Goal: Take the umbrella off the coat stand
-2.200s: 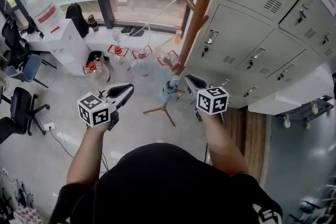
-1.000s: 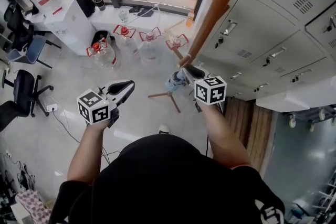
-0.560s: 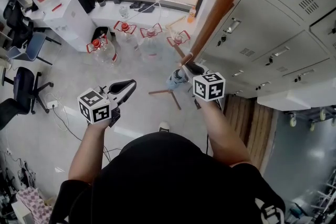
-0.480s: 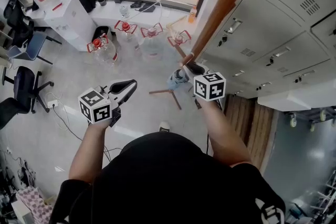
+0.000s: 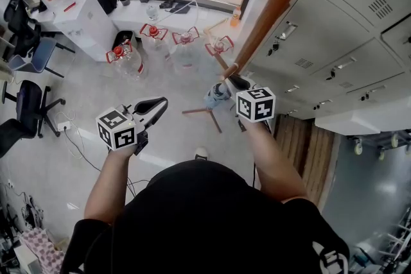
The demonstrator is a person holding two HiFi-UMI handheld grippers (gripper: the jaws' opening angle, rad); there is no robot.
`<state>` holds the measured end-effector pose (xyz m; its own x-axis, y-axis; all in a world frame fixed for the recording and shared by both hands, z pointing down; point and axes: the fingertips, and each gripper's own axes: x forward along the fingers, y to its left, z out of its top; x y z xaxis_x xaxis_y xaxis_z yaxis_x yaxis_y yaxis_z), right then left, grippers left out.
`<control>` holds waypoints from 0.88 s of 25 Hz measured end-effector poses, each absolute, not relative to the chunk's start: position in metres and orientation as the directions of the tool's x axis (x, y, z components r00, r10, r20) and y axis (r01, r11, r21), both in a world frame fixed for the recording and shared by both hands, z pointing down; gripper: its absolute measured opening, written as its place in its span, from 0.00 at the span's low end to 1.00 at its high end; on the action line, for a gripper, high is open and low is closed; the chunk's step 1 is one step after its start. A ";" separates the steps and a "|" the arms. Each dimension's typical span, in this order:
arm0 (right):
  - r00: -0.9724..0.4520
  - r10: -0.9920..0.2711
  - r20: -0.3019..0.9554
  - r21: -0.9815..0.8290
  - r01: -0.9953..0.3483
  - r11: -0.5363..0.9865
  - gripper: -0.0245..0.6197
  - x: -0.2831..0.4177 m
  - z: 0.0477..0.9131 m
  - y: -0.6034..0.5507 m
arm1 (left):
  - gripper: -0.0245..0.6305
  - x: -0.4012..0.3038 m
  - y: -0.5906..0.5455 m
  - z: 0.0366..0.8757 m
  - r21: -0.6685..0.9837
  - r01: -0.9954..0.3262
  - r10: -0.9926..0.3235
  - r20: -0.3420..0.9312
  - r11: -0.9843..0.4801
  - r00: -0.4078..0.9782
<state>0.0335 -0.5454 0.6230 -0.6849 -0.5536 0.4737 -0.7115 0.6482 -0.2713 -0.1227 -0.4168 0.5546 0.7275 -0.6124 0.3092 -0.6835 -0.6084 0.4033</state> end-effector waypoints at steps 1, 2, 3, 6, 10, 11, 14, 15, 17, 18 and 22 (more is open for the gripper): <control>-0.682 -0.556 0.475 -0.268 -0.714 0.647 0.13 0.033 0.623 -0.546 | 0.08 -0.124 -0.417 0.555 0.406 -0.683 -0.613 0.309 -0.607 0.727; -0.680 -0.557 0.476 -0.267 -0.716 0.646 0.12 0.033 0.623 -0.546 | 0.08 -0.125 -0.416 0.555 0.408 -0.683 -0.613 0.309 -0.606 0.728; -0.680 -0.557 0.477 -0.267 -0.716 0.645 0.11 0.033 0.622 -0.546 | 0.08 -0.125 -0.416 0.555 0.409 -0.682 -0.612 0.308 -0.606 0.728; -0.679 -0.558 0.477 -0.268 -0.717 0.644 0.10 0.034 0.623 -0.546 | 0.08 -0.124 -0.415 0.557 0.412 -0.680 -0.609 0.310 -0.606 0.730; -0.676 -0.561 0.478 -0.265 -0.720 0.641 0.08 0.035 0.622 -0.545 | 0.08 -0.125 -0.412 0.557 0.413 -0.678 -0.606 0.310 -0.608 0.733; -0.676 -0.560 0.478 -0.266 -0.720 0.641 0.08 0.034 0.622 -0.545 | 0.08 -0.126 -0.412 0.557 0.413 -0.678 -0.606 0.310 -0.608 0.733; -0.676 -0.560 0.479 -0.266 -0.719 0.642 0.08 0.035 0.622 -0.545 | 0.08 -0.126 -0.411 0.557 0.413 -0.678 -0.606 0.310 -0.608 0.732; -0.675 -0.560 0.480 -0.264 -0.720 0.642 0.08 0.036 0.622 -0.545 | 0.08 -0.126 -0.411 0.557 0.413 -0.679 -0.607 0.310 -0.607 0.731; -0.676 -0.558 0.481 -0.263 -0.719 0.644 0.07 0.037 0.622 -0.545 | 0.08 -0.126 -0.410 0.557 0.414 -0.681 -0.610 0.311 -0.604 0.729; -0.676 -0.558 0.481 -0.261 -0.718 0.646 0.07 0.037 0.622 -0.545 | 0.08 -0.126 -0.410 0.557 0.414 -0.682 -0.610 0.312 -0.603 0.728; -0.675 -0.557 0.483 -0.250 -0.716 0.652 0.07 0.035 0.621 -0.542 | 0.08 -0.128 -0.407 0.558 0.411 -0.682 -0.608 0.315 -0.604 0.729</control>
